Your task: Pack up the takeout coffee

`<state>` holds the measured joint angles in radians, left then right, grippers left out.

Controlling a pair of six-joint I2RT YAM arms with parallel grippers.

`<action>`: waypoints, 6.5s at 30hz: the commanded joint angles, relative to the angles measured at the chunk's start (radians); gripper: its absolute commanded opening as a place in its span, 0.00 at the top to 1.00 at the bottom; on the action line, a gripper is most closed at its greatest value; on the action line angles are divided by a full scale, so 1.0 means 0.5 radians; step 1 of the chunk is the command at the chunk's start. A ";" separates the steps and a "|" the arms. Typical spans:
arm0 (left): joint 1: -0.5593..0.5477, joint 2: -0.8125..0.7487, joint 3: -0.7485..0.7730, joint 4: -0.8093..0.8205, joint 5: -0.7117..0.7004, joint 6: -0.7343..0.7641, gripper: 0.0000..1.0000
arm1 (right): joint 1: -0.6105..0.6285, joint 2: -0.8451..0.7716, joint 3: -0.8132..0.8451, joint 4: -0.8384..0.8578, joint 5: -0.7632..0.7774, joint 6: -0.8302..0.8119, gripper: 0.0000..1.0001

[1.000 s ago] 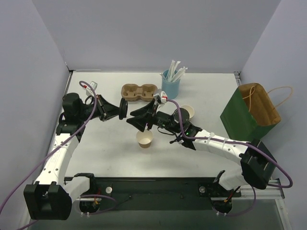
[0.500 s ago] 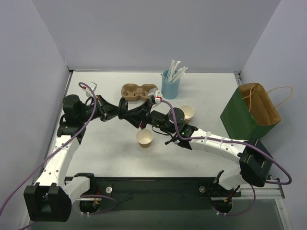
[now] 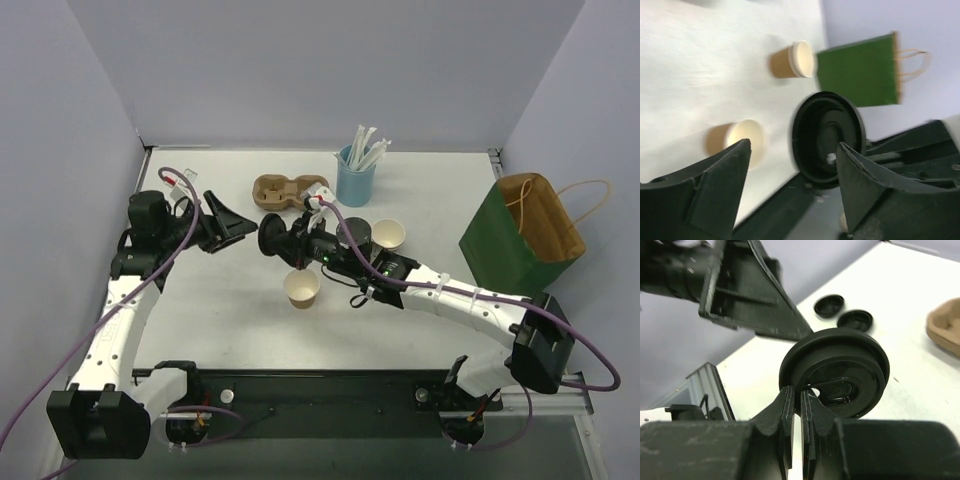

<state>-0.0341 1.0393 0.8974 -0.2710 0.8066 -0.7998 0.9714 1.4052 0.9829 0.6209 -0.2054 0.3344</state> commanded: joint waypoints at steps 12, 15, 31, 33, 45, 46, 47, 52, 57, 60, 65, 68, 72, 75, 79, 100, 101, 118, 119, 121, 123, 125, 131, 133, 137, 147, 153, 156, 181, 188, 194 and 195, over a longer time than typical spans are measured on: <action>0.544 0.091 0.270 -0.915 -1.422 0.737 0.03 | 0.091 0.414 0.970 -2.492 0.481 0.153 1.00; 0.541 -0.035 0.105 -0.830 -1.576 0.695 0.03 | 0.140 0.589 1.185 -2.707 0.561 0.172 1.00; 0.538 -0.327 -0.212 -0.600 -1.553 0.633 0.03 | 0.211 1.030 1.602 -2.926 0.586 0.200 1.00; 0.541 -0.315 -0.221 -0.602 -1.546 0.624 0.03 | 0.211 1.061 1.630 -2.926 0.580 0.200 1.00; 0.547 -0.312 -0.212 -0.633 -1.576 0.645 0.03 | 0.208 1.178 1.713 -2.923 0.518 0.190 1.00; 0.544 -0.315 -0.215 -0.630 -1.573 0.645 0.03 | 0.208 1.181 1.719 -2.923 0.518 0.187 1.00; 0.544 -0.318 -0.215 -0.627 -1.573 0.645 0.03 | 0.208 1.187 1.734 -2.923 0.518 0.184 1.00; 0.544 -0.327 -0.212 -0.636 -1.586 0.651 0.03 | 0.193 1.227 1.762 -2.923 0.503 0.193 1.00; 0.547 -0.333 -0.215 -0.639 -1.595 0.648 0.03 | 0.189 1.230 1.786 -2.938 0.488 0.218 1.00; 0.544 -0.330 -0.212 -0.645 -1.598 0.648 0.03 | 0.177 1.227 1.805 -2.960 0.494 0.227 1.00; 0.547 -0.330 -0.209 -0.651 -1.598 0.648 0.03 | 0.165 1.258 1.814 -2.960 0.451 0.246 1.00; 0.544 -0.327 -0.209 -0.651 -1.598 0.645 0.03 | 0.165 1.294 1.841 -2.957 0.429 0.249 1.00; 0.544 -0.321 -0.206 -0.651 -1.598 0.642 0.03 | 0.159 1.350 1.869 -2.960 0.426 0.261 0.99; 0.544 -0.321 -0.209 -0.645 -1.598 0.642 0.03 | 0.150 1.377 1.881 -2.960 0.371 0.270 0.96; 0.541 -0.318 -0.206 -0.645 -1.598 0.645 0.03 | 0.143 1.381 1.872 -2.957 0.380 0.285 0.92; -0.042 -0.275 -0.273 -0.474 -0.936 0.670 0.14 | -0.298 0.853 1.627 -2.782 -0.036 0.074 0.52; -0.124 -0.290 -0.340 -0.431 -0.908 0.637 0.15 | -0.326 0.844 1.603 -2.761 -0.086 0.004 0.52; -0.536 -0.140 -0.810 0.444 -0.702 0.231 0.24 | -0.584 1.135 1.544 -2.644 -0.816 -0.392 0.37; -0.545 -0.137 -0.810 0.453 -0.711 0.225 0.24 | -0.587 1.150 1.541 -2.647 -0.813 -0.399 0.37; -0.558 -0.106 -0.807 0.472 -0.727 0.225 0.24 | -0.590 1.187 1.535 -2.647 -0.798 -0.414 0.37; -0.573 -0.075 -0.804 0.481 -0.730 0.228 0.25 | -0.587 1.215 1.526 -2.641 -0.822 -0.429 0.38; -0.585 -0.066 -0.804 0.493 -0.745 0.231 0.26 | -0.584 1.236 1.510 -2.625 -0.862 -0.432 0.41; -0.622 -0.042 -0.801 0.502 -0.779 0.228 0.28 | -0.578 1.243 1.336 -2.497 -0.859 -0.387 0.47; -0.625 -0.029 -0.792 0.499 -0.782 0.237 0.28 | -0.578 1.230 1.250 -2.426 -0.847 -0.331 0.51; -0.640 -0.008 -0.764 0.502 -0.797 0.237 0.28 | -0.568 1.148 1.093 -2.285 -0.743 -0.215 0.58; -0.683 0.087 -0.648 0.456 -0.886 0.295 0.28 | -0.507 0.976 0.725 -1.905 -0.583 0.098 0.65; -0.677 0.026 -0.565 0.245 -1.085 0.357 0.31 | -0.504 0.951 0.630 -1.816 -0.626 0.006 0.66; -0.677 0.005 -0.552 0.198 -1.128 0.369 0.33 | -0.525 0.954 0.627 -1.794 -0.718 -0.067 0.66; -0.680 0.216 -0.681 0.153 -1.208 0.400 0.47 | -0.550 0.994 0.642 -1.766 -0.823 -0.163 0.66; -0.680 0.284 -0.746 -0.032 -1.472 0.403 0.48 | -0.553 1.009 0.470 -1.650 -0.749 -0.141 0.67; -0.699 0.363 -0.834 -0.007 -1.497 0.305 0.50 | -0.562 0.976 0.314 -1.512 -0.706 -0.061 0.69; -0.699 0.363 -0.847 -0.016 -1.512 0.299 0.50 | -0.562 0.976 0.302 -1.503 -0.697 -0.049 0.69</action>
<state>-0.3790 1.1507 0.5640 -0.1192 0.2226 -0.6636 0.6857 1.8317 1.2346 -0.0620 -0.6983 0.3450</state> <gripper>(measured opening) 0.514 0.369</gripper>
